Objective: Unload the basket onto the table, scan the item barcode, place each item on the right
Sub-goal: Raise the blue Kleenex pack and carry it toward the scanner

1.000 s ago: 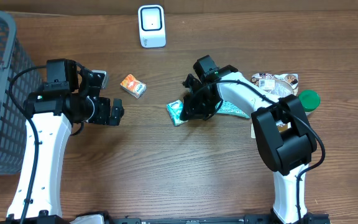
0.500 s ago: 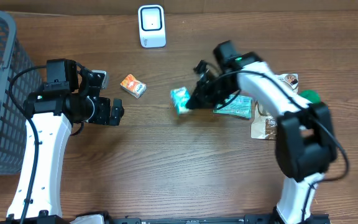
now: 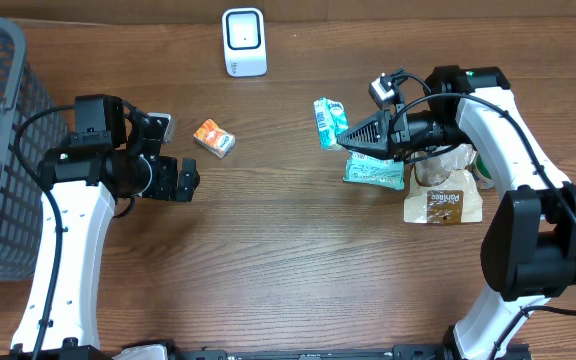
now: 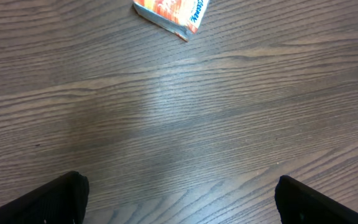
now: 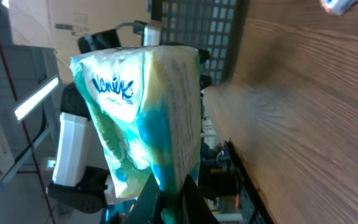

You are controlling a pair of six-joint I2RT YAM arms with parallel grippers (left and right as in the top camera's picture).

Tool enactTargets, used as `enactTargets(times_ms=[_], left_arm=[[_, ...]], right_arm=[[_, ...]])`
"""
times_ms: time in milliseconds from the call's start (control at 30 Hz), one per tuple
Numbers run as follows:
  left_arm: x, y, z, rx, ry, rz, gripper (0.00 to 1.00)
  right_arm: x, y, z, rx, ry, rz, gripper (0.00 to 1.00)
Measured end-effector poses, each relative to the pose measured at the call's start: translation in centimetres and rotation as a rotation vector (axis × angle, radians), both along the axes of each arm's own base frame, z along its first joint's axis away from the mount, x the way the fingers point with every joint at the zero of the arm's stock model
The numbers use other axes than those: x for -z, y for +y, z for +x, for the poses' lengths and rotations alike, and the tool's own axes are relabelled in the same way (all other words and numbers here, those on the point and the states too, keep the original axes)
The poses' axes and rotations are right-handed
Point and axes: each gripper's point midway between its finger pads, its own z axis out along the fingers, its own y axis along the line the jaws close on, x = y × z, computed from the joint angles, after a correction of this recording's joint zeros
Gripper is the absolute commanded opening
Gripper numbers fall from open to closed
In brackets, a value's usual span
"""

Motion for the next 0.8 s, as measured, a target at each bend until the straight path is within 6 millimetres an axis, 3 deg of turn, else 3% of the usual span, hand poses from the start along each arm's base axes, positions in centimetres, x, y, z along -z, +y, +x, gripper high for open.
enactTargets(times_ms=[267, 400, 567, 800], left_arm=[[0.0, 0.0, 0.0, 0.0, 0.0, 0.0, 0.99], [0.0, 0.0, 0.0, 0.0, 0.0, 0.0, 1.0], [0.0, 0.0, 0.0, 0.0, 0.0, 0.0, 1.0], [0.0, 0.0, 0.0, 0.0, 0.0, 0.0, 0.99]], right_arm=[[-2.2, 0.0, -1.0, 0.007, -0.043, 0.055, 0.04], [-2.2, 0.0, -1.1, 0.003, -0.054, 0.046, 0.04], [-0.4, -0.2, -1.1, -0.027, -0.102, -0.048, 0.04], [4.5, 0.2, 2.9, 0.017, -0.155, -0.35, 0.04]])
